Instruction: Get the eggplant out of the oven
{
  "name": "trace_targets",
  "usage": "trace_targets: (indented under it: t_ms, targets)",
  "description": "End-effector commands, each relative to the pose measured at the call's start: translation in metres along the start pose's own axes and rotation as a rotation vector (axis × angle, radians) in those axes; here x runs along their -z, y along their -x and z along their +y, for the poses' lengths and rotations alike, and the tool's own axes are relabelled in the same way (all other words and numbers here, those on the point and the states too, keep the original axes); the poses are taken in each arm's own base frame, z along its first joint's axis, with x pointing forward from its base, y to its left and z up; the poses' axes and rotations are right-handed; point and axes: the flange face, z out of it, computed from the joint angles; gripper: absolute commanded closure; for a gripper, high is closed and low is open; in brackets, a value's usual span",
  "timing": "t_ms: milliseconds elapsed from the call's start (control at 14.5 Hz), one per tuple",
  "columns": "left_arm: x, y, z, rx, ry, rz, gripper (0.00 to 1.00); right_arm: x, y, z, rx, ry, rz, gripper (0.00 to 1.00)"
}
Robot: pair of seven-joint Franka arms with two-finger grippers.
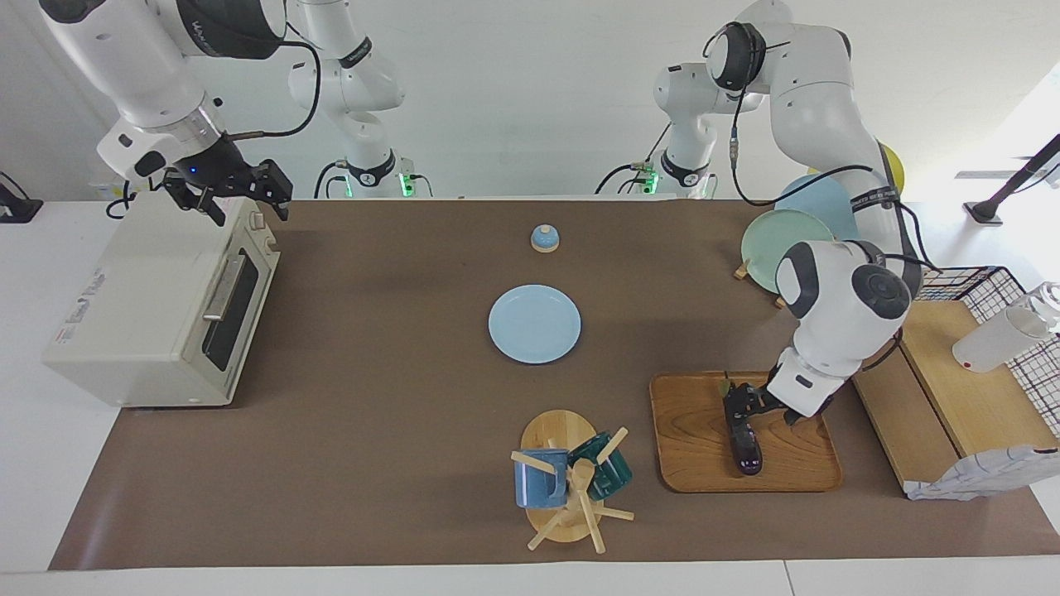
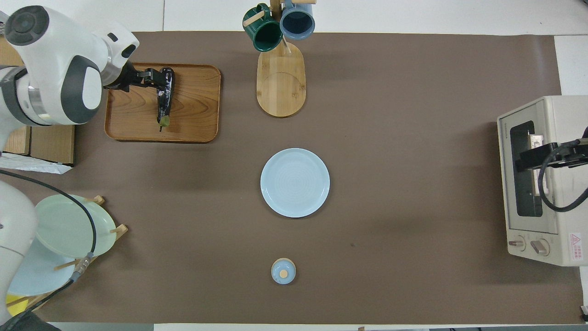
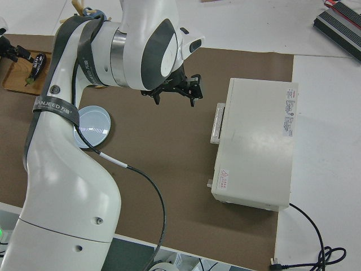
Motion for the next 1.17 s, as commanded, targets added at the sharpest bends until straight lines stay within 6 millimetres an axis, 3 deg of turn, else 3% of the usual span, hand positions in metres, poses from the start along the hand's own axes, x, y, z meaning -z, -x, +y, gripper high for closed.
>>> trace_targets:
  t_ms: [0,344,482,619,895,1101]
  targets:
    - [0.075,0.023,-0.012,0.016,-0.015,-0.015,0.00,0.000,0.007,-0.001,-0.014,-0.023,-0.002,0.00]
    - [0.171,0.072,-0.009,0.030,-0.037,-0.085,0.00,0.000,0.007,-0.001,-0.014,-0.023,-0.002,0.00]
    - [0.196,0.096,-0.005,0.025,-0.042,-0.100,0.00,0.000,0.007,0.000,-0.015,-0.023,-0.002,0.00]
    - [0.205,0.118,-0.002,0.020,-0.048,-0.158,0.00,0.000,0.007,-0.001,-0.014,-0.023,-0.002,0.00]
    - [0.227,0.143,0.006,0.013,-0.052,-0.191,0.00,0.000,0.007,-0.001,-0.014,-0.023,-0.002,0.00]
    - [0.223,0.156,0.012,0.026,-0.057,-0.211,0.00,0.000,0.007,-0.001,-0.014,-0.023,-0.002,0.00]
